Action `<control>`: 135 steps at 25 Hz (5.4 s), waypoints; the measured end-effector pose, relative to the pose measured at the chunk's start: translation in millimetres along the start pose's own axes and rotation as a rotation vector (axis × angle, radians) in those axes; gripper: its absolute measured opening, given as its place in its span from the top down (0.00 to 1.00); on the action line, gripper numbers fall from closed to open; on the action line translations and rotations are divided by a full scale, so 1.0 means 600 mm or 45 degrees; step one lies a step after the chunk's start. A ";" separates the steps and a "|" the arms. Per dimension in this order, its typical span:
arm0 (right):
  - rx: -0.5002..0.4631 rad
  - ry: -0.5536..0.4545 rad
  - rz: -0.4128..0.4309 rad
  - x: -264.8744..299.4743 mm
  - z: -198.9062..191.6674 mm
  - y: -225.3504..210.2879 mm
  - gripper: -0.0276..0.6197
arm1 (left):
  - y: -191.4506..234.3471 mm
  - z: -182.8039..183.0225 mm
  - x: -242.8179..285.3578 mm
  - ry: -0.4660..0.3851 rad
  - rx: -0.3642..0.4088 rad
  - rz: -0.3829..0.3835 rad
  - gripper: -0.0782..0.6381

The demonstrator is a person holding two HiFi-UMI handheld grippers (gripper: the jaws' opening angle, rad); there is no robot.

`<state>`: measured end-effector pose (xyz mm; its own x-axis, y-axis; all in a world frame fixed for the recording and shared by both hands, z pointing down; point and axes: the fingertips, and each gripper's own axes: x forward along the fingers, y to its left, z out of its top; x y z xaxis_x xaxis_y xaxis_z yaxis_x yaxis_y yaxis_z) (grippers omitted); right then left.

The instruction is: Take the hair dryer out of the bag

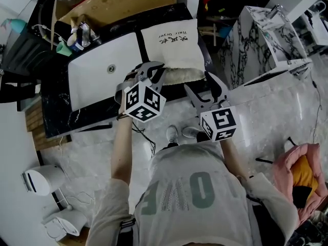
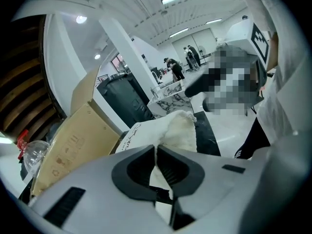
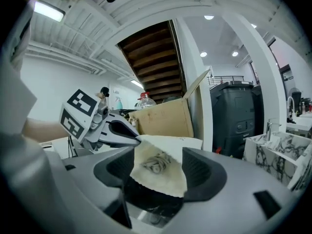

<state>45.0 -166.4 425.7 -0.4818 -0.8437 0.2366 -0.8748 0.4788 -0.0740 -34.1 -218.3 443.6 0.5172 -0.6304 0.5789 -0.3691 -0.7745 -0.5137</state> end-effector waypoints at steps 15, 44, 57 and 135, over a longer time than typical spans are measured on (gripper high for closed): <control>0.036 0.120 0.134 0.023 -0.042 0.057 0.46 | 0.022 0.029 -0.015 -0.021 0.022 0.064 0.83; 0.681 0.368 -0.080 0.249 -0.078 -0.049 0.46 | 0.039 0.034 -0.018 -0.036 -0.037 0.098 0.83; 0.516 0.466 -0.193 0.318 -0.109 -0.058 0.46 | 0.046 0.011 -0.016 -0.005 -0.054 0.114 0.83; 0.258 0.441 0.254 -0.037 -0.179 0.015 0.57 | 0.038 -0.018 0.047 0.069 -0.152 0.140 0.84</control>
<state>53.0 -117.3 523.8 -0.6266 -0.5923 0.5065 -0.7756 0.5372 -0.3314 -36.2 -254.3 455.0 0.4276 -0.7113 0.5579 -0.5118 -0.6992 -0.4992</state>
